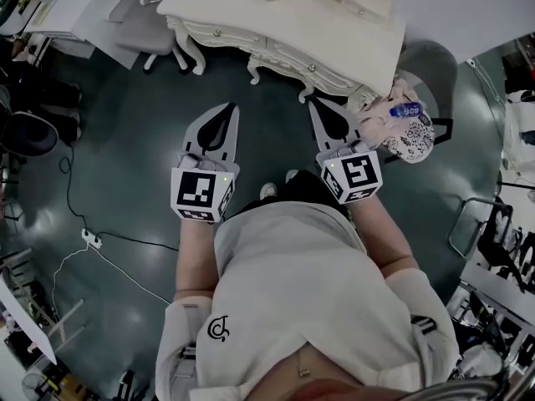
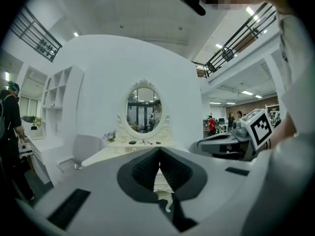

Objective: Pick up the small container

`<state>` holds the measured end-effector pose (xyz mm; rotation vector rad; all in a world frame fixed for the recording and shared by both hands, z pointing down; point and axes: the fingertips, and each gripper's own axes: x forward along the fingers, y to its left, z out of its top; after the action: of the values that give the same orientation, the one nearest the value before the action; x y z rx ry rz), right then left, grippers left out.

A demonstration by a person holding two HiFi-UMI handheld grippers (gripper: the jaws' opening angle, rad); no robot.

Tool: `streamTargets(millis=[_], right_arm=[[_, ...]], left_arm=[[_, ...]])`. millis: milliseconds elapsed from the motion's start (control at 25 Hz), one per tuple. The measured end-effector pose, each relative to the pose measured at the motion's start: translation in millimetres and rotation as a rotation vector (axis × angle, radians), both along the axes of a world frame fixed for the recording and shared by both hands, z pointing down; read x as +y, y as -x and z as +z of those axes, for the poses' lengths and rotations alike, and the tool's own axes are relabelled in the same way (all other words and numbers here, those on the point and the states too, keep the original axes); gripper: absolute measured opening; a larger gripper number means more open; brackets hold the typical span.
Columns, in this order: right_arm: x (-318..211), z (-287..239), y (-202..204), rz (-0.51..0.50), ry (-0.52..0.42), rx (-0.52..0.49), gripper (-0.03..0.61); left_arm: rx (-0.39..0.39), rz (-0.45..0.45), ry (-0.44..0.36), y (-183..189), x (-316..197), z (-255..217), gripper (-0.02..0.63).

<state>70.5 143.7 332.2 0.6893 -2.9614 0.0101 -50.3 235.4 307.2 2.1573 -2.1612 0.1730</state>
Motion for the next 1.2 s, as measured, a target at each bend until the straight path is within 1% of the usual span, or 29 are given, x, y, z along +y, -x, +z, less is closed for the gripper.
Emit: streamTargets(millis=[200, 440, 600, 760, 840, 920, 1040, 1200], right_arm=[[-25, 12, 31, -0.016, -0.002, 0.016, 0.006], [-85, 20, 79, -0.028, -0.004, 0.026, 0.006], [-142, 20, 115, -0.028, 0.007, 0.025, 0.006], [-208, 22, 152, -0.028, 0.03, 0.027, 0.006], [-241, 25, 167, -0.028, 0.044, 0.034, 0.006], [-272, 27, 181, -0.023, 0.061, 0.037, 0.006], [-314, 30, 201, -0.015, 0.083, 0.04, 0.006], [-351, 35, 216, 0.001, 0.099, 0.058, 0.006]], left_arm=[[-0.005, 0.019, 0.015, 25, -27, 11, 0.014], [-0.016, 0.012, 0.018, 71, -85, 16, 0.014], [-0.002, 0.008, 0.02, 108, -143, 16, 0.014], [-0.022, 0.021, 0.028, 141, -213, 17, 0.014], [-0.019, 0.035, 0.037, 154, -248, 19, 0.014], [-0.009, 0.04, 0.041, 169, -281, 21, 0.014], [-0.018, 0.017, 0.048, 196, -325, 21, 0.014], [-0.013, 0.038, 0.058, 215, -369, 28, 0.014]])
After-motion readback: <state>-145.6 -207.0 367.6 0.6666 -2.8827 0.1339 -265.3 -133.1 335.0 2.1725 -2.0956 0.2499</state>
